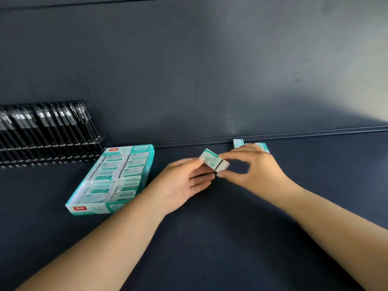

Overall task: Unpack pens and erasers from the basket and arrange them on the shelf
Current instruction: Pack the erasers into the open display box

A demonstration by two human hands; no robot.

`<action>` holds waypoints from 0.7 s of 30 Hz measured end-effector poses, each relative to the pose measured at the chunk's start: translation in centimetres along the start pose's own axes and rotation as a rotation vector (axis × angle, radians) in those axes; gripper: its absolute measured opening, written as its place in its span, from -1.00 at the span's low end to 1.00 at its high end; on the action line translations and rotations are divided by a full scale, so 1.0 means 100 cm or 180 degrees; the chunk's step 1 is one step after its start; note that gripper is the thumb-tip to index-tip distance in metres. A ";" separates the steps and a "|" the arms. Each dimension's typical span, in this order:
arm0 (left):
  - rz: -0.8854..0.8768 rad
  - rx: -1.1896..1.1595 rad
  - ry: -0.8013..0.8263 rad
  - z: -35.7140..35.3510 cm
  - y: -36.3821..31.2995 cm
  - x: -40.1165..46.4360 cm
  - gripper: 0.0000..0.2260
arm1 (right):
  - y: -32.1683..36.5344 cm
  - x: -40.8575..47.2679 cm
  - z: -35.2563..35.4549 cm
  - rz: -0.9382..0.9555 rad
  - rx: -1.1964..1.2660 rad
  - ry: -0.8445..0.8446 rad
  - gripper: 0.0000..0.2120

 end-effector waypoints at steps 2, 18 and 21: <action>0.0149 -0.0741 0.0030 -0.001 0.003 0.004 -0.84 | 0.003 -0.002 -0.003 0.0085 -0.0035 -0.0059 -0.71; -0.0510 0.1354 0.0286 0.000 0.008 0.007 -0.84 | -0.010 0.002 0.006 0.0284 0.0611 0.1098 -0.65; -0.0500 0.1230 0.0229 -0.007 0.011 0.013 -0.92 | -0.020 0.006 0.019 0.0244 0.0253 0.1177 -0.76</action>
Point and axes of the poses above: each hand's wrist, its own x-axis towards the middle knuckle, its own z-axis out of the back of the hand, y = z × x, the point moved 1 cm from there along x, towards the middle knuckle, and after that the axes turned 15 degrees about -x, right-handed, at the moved point
